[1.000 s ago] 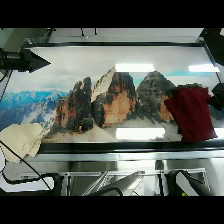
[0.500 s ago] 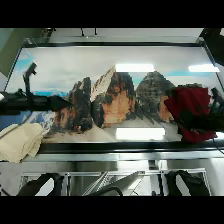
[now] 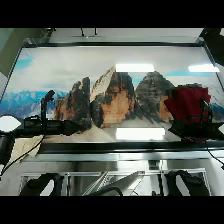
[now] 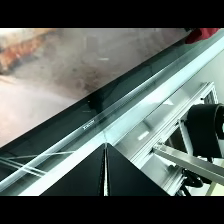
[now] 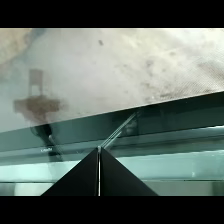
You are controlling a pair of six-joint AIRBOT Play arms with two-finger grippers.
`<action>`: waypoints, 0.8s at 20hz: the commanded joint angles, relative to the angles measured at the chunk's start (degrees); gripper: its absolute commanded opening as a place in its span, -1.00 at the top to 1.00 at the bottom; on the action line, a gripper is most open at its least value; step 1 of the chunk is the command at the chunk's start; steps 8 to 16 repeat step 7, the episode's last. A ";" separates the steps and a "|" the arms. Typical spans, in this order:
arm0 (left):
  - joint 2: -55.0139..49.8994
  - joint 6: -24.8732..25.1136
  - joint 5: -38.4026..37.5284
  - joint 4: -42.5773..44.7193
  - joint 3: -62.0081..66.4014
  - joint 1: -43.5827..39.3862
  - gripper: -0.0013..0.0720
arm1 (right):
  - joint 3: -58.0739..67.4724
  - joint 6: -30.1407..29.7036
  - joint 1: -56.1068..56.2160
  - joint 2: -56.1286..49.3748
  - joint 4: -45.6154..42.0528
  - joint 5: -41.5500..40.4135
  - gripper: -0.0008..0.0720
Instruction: Fold the shirts.
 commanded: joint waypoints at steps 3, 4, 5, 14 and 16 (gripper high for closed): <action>4.76 -0.55 -0.13 -0.02 -3.15 2.78 0.93 | -0.20 -0.15 0.04 0.07 -0.02 0.11 0.92; 5.42 -0.55 -0.20 -0.02 -3.15 3.37 0.93 | -0.20 -0.15 0.04 0.07 -0.02 0.11 0.92; 6.25 -0.55 -0.04 -0.04 -3.15 4.00 0.93 | -0.20 -0.15 0.04 0.07 -0.02 0.11 0.92; 8.11 -0.55 -0.07 -0.02 -3.15 5.16 0.93 | -0.20 -0.15 0.04 0.07 -0.02 0.11 0.92; 8.11 -0.55 -0.07 -0.02 -3.15 5.16 0.93 | -0.20 -0.15 0.04 0.07 -0.02 0.11 0.92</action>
